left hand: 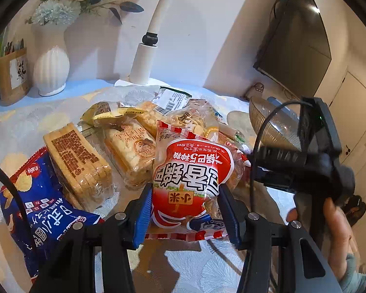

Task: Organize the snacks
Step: 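Grasp the red biscuit packet with the right gripper while the left gripper holds the snack bag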

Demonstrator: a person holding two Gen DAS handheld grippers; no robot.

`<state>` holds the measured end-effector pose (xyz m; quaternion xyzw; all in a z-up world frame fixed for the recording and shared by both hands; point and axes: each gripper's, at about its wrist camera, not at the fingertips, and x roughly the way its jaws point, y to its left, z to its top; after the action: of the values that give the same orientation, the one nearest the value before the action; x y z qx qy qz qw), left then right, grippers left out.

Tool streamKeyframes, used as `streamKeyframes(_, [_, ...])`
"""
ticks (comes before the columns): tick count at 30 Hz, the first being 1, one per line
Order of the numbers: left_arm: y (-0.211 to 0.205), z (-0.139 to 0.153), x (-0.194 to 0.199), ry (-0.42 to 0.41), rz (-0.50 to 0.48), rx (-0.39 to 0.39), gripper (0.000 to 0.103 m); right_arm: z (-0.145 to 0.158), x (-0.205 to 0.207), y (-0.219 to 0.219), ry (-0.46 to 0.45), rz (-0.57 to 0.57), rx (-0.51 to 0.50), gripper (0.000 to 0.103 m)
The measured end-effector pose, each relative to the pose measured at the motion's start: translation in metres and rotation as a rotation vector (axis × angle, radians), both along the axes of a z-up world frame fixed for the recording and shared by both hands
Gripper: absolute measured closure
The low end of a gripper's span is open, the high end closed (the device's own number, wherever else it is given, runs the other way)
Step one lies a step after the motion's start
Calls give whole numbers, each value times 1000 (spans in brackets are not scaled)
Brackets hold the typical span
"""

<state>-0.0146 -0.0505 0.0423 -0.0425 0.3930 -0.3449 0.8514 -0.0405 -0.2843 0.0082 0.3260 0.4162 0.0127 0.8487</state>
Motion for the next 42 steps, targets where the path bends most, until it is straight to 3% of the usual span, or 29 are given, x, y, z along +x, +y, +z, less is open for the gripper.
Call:
streamKeyframes(8, [-8, -4, -1, 16, -39, 24, 52, 9, -55, -24, -5, 164, 38, 82])
streamKeyframes(10, [-12, -4, -3, 8, -49, 41, 51, 11, -57, -28, 18, 228, -3, 81])
streamKeyframes(12, [-14, -4, -4, 2, -54, 46, 48, 15, -61, -37, 55, 188, -114, 69])
streamKeyframes(14, [-16, -6, -3, 10, -58, 52, 36, 24, -72, -50, 69, 94, -204, 69])
streamKeyframes(18, [-15, -6, -3, 11, -58, 51, 36, 32, -101, -57, 8, 61, -97, 66])
streamKeyframes(19, [-16, -7, -3, 10, -55, 57, 43, 30, -106, -56, 7, 57, -79, 63])
streamKeyframes(22, [-17, -7, -5, -3, -52, 68, 50, 19, -114, -50, 52, 9, -25, 45])
streamKeyframes(26, [-17, -6, -7, -22, -52, 80, 51, 18, -109, -52, 69, -38, 18, 43])
streamKeyframes(29, [-17, -7, -7, -20, -53, 78, 51, 35, -111, -58, 56, -83, -72, 43])
streamKeyframes(31, [-17, -7, -7, -17, -53, 77, 51, 34, -111, -58, 107, -48, -104, 39])
streamKeyframes(35, [-17, -6, -7, -18, -53, 79, 51, 19, -111, -38, 148, 66, -26, 39])
streamKeyframes(39, [-17, -6, -7, -14, -53, 75, 51, 23, -87, -17, 102, 63, -162, 39])
streamKeyframes(42, [-16, -7, -6, -7, -51, 69, 51, 18, -63, -14, 87, 52, -191, 38])
